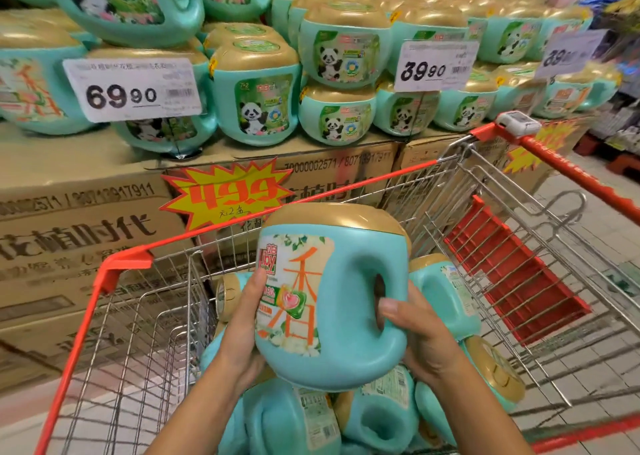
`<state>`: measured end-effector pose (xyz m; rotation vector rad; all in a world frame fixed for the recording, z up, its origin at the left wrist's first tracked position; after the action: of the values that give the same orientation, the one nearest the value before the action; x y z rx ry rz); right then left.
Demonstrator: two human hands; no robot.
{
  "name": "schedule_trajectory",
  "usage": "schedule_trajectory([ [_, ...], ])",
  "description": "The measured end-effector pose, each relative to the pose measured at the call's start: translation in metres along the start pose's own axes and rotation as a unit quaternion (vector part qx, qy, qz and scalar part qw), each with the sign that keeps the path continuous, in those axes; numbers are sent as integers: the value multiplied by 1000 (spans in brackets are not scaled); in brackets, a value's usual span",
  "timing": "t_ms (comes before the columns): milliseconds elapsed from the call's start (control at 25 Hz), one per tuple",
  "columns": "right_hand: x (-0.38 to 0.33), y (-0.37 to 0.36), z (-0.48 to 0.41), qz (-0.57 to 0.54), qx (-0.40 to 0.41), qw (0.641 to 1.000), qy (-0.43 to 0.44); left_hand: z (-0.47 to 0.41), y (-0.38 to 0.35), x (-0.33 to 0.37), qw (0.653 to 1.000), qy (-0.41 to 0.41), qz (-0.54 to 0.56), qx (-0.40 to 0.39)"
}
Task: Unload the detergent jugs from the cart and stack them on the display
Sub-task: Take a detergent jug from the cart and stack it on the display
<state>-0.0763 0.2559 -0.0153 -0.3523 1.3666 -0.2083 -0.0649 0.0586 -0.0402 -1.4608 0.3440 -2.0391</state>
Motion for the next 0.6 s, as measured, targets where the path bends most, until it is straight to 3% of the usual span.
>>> schedule_trajectory([
  [200, 31, -21, -12, 136, 41, 990, -12, 37, 49, 3, 983, -104, -56, 140],
  [600, 130, -177, 50, 152, -126, 977, -86, 167, 204, 28, 909, -173, -17, 380],
])
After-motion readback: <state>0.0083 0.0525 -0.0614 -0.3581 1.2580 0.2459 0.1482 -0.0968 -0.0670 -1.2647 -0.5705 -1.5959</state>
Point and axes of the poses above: each hand's wrist, its own z-axis away from the middle knuckle, its own y-axis out of the back of the hand, x = y × z, the point moved 3 cm from there along -z, towards the middle knuckle, and after that the axes turned 13 degrees about x, right-handed, at the moved point
